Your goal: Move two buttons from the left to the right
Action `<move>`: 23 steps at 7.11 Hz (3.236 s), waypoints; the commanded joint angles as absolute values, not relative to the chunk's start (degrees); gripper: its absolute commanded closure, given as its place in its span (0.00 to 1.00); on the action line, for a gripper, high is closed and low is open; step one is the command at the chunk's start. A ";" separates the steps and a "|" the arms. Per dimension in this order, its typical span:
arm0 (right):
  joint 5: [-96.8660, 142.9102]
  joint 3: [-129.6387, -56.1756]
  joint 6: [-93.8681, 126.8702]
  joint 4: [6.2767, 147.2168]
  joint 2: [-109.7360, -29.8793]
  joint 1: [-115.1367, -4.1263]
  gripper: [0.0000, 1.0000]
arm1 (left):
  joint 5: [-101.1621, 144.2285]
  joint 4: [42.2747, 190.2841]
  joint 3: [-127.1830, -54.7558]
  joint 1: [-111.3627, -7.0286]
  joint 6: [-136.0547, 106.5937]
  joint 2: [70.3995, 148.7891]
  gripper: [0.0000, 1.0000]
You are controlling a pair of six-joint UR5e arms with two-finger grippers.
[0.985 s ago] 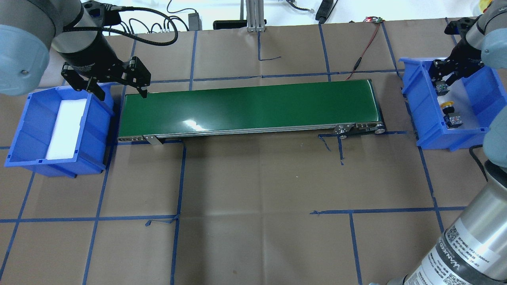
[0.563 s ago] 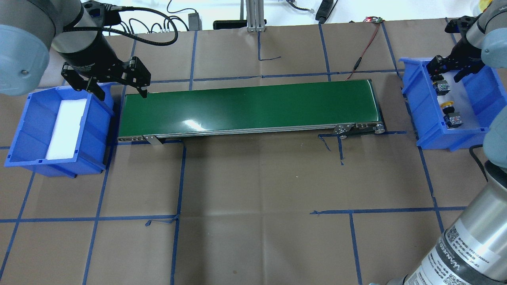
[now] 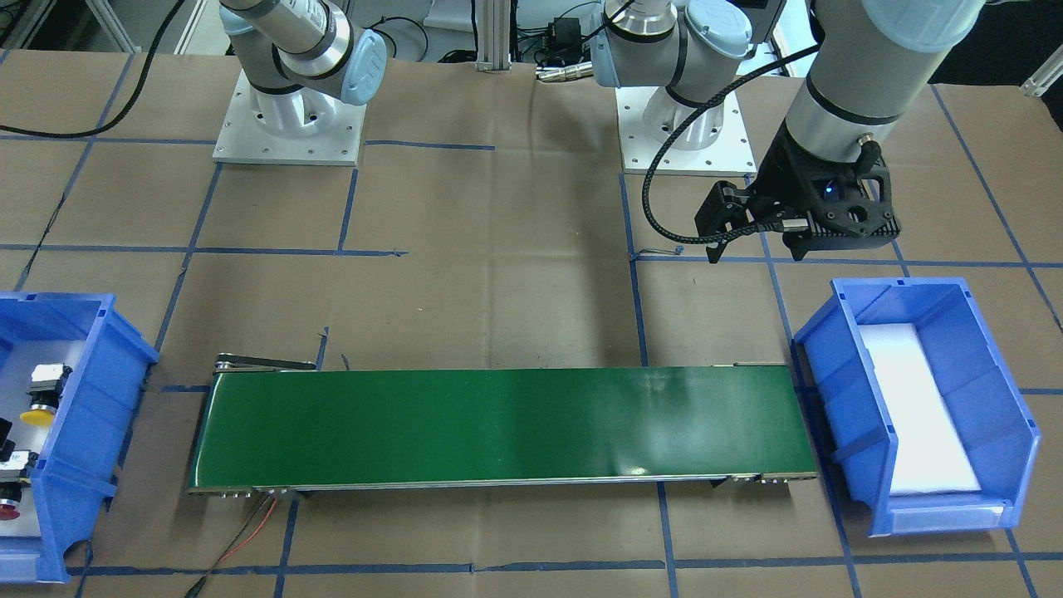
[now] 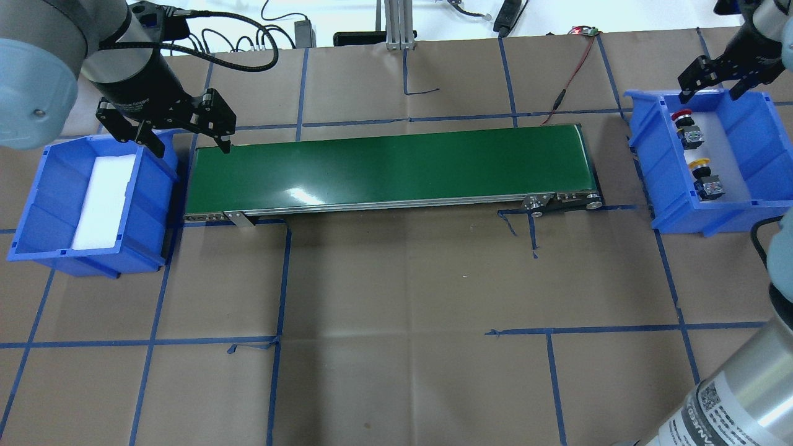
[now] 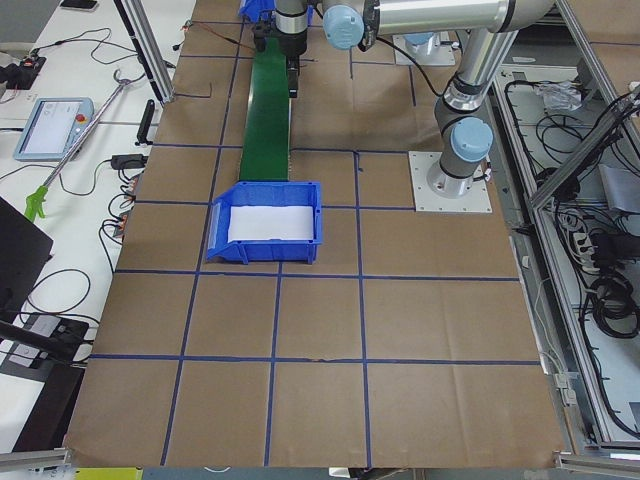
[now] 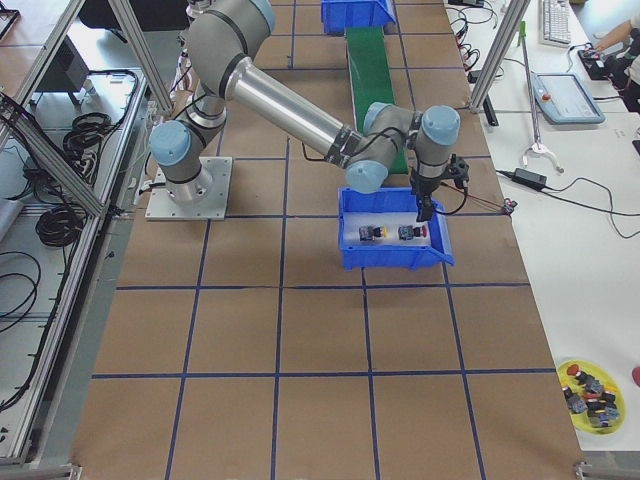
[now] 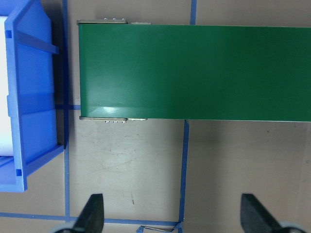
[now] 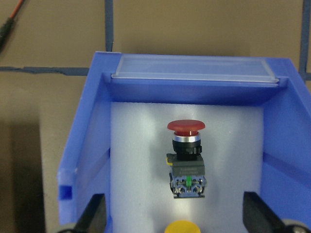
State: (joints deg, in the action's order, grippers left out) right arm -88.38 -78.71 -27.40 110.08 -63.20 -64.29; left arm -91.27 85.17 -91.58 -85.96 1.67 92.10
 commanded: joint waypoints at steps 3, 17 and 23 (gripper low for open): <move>-88.59 -84.71 -9.00 98.56 -82.67 -74.93 0.00 | -91.23 85.17 -91.58 -85.96 1.67 92.11 0.00; -88.24 -91.14 -1.76 86.57 -93.78 -88.42 0.00 | -91.23 85.17 -91.58 -85.96 1.58 92.11 0.00; -88.07 -91.14 -1.76 86.57 -93.69 -89.47 0.00 | -91.23 85.17 -91.58 -85.96 1.58 92.11 0.00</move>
